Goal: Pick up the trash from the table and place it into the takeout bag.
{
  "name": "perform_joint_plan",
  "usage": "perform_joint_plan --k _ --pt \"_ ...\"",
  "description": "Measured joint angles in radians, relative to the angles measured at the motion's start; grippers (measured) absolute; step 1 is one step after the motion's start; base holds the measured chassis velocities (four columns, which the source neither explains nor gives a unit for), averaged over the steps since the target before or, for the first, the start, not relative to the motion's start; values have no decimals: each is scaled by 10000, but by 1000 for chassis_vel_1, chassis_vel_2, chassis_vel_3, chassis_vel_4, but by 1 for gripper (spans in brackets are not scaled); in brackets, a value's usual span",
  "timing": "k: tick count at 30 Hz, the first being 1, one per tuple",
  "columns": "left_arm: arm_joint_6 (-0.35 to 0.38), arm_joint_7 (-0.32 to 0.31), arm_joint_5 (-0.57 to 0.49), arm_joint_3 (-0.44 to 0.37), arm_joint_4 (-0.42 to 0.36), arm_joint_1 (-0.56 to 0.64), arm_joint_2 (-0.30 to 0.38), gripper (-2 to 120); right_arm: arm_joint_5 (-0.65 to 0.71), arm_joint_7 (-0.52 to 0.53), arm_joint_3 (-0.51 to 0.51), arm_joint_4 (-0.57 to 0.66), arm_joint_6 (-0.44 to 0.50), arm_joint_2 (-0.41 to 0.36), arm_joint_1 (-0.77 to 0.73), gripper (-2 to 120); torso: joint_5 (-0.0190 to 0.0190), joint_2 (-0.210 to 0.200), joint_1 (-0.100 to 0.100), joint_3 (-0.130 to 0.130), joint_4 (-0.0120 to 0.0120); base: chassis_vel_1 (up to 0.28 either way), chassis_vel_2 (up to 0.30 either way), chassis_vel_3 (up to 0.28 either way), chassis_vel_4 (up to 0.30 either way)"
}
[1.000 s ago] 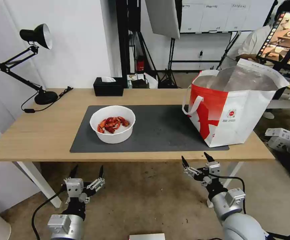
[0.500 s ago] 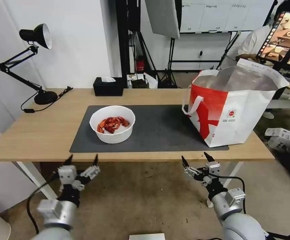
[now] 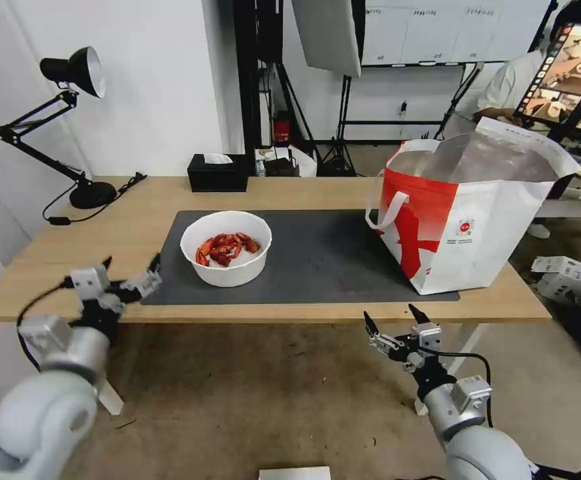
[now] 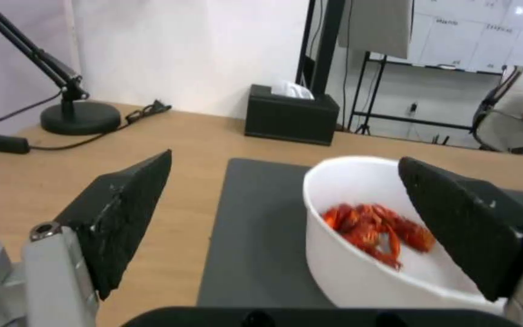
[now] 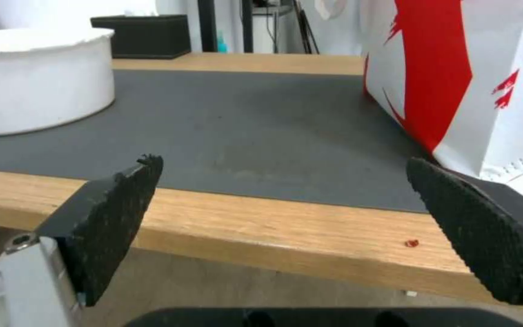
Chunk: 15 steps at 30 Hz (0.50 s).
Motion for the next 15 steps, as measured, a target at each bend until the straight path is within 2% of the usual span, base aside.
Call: perform_joint_plan --k 2,3,6,7,9,10,11,13,14,15 --pt "624 -209 -900 -1 16 -410 315 100 0 0 0 0 0 0 0 100 0 0 -1 0 1 0 0 0 0" --pt "624 -209 -900 -1 16 -410 315 100 0 0 0 0 0 0 0 100 0 0 -1 0 1 0 0 0 0" --pt "1541 -896 -2487 262 80 -1169 751 100 1 0 0 0 0 0 0 100 0 0 0 0 1 0 0 0 0" --pt "1541 -896 -2487 262 80 -1169 751 100 1 0 0 0 0 0 0 100 0 0 0 0 1 0 0 0 0" --pt "2313 -1420 -3627 424 233 -1780 1026 100 1 -1 0 0 0 -1 0 100 0 0 0 1 0 0 0 0 0" --pt "2921 -1925 -4506 461 367 -2205 1216 100 1 -1 0 0 0 0 0 100 0 0 0 0 -1 0 0 0 0" --pt "2921 -1925 -4506 461 367 -2205 1216 100 1 -1 0 0 0 0 0 100 0 0 0 0 -1 0 0 0 0" --pt "3575 -2856 -6044 466 601 -2713 1451 100 0 -1 0 -1 0 0 1 100 2 0 0 0 0 0 0 0 0" --pt "4038 -3640 -7391 463 874 -3116 1597 100 1 -1 0 0 0 0 0 100 1 0 0 0 0 0 0 0 0" --pt "4252 -3993 -8113 461 1099 -3363 1700 100 1 -2 0 0 0 0 0 100 -1 0 0 0 0 0 0 0 0"
